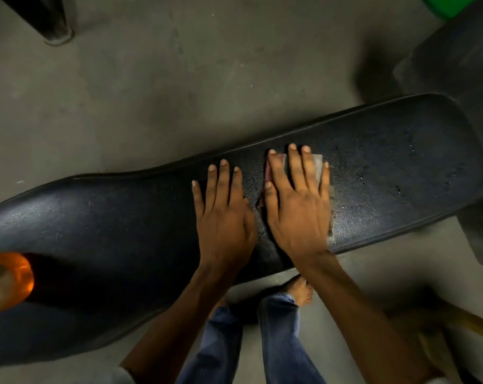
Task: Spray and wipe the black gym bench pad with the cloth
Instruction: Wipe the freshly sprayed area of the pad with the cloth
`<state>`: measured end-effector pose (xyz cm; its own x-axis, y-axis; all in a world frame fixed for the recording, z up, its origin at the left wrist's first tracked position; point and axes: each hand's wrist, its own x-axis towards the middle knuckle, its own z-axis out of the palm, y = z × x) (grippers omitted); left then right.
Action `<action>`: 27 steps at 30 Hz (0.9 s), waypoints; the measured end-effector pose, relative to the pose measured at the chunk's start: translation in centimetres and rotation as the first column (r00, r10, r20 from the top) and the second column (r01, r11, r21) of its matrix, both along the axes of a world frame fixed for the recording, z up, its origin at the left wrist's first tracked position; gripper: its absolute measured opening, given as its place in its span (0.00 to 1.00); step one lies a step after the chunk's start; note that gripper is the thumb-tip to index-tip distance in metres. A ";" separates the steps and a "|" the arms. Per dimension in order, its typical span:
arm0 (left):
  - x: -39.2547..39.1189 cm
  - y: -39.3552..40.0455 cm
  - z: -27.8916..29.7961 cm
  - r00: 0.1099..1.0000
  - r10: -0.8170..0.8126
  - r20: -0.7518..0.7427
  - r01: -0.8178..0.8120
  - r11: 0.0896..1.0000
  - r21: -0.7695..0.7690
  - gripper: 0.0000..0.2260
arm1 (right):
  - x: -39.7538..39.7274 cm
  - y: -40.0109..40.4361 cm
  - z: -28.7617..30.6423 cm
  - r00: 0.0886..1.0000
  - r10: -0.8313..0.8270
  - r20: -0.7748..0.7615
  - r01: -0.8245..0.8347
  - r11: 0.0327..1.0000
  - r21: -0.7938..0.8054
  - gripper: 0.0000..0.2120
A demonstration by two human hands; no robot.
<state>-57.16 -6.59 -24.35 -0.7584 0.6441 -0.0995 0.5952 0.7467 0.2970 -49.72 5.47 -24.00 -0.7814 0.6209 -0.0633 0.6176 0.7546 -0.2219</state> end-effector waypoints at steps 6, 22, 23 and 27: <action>0.4 1.3 0.5 0.996 0.093 -0.015 -0.093 0.995 0.044 0.28 | -0.7 8.1 -0.3 0.997 0.069 -0.030 -0.069 0.998 -0.006 0.28; 3.5 9.3 0.0 0.999 -0.007 0.036 0.003 0.994 0.113 0.28 | 2.3 13.5 -0.7 0.989 0.145 -0.010 -0.145 0.989 -0.015 0.28; 3.5 9.8 0.0 0.999 -0.026 0.048 0.021 0.994 0.111 0.28 | 2.7 14.6 -0.7 0.995 0.100 -0.013 -0.101 0.995 -0.015 0.28; 3.3 10.4 -0.1 0.994 0.008 0.110 -0.024 0.988 0.149 0.27 | 6.7 15.9 -0.3 0.994 -0.103 -0.023 0.103 0.995 -0.001 0.27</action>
<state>-53.86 3.81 -24.42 -0.7587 0.6459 -0.0850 0.5414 0.6978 0.4690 -43.00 21.36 -24.32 -0.7143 0.6984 -0.0458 0.6870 0.6871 -0.2366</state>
